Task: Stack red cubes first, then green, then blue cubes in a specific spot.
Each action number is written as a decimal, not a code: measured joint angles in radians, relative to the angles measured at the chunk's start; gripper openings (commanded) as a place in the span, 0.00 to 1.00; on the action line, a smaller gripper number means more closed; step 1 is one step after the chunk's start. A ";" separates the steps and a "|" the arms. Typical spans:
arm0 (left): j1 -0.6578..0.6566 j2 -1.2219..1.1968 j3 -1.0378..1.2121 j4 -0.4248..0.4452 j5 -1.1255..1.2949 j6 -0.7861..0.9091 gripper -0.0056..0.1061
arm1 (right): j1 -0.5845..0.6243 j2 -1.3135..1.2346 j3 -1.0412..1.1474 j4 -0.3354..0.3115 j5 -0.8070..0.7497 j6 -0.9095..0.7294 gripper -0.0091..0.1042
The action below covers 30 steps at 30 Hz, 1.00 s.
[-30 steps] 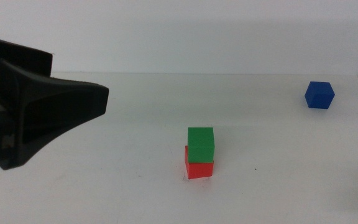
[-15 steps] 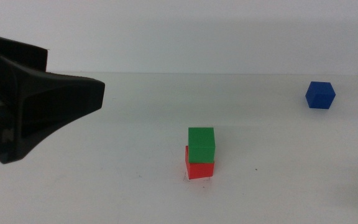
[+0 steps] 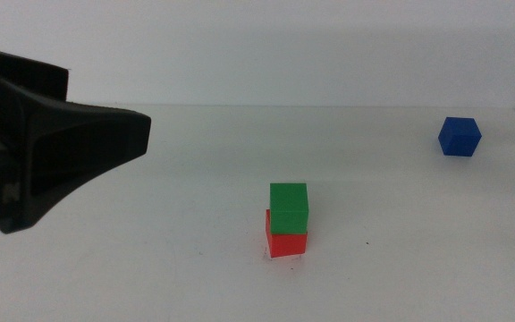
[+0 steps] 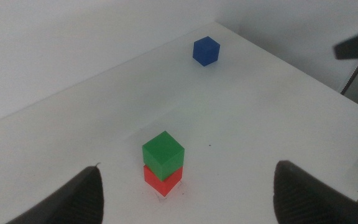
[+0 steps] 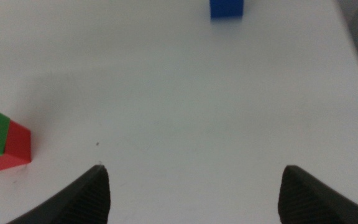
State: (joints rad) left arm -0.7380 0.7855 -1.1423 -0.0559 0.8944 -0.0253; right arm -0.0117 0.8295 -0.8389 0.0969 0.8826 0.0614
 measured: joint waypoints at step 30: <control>0.000 0.000 0.000 0.000 -0.001 0.000 0.89 | -0.035 1.456 -1.194 -0.097 0.125 -0.001 0.90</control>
State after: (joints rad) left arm -0.7380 0.7855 -1.1423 -0.0559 0.8937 -0.0253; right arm -0.0463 2.2852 -2.0325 0.0000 1.0074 0.0601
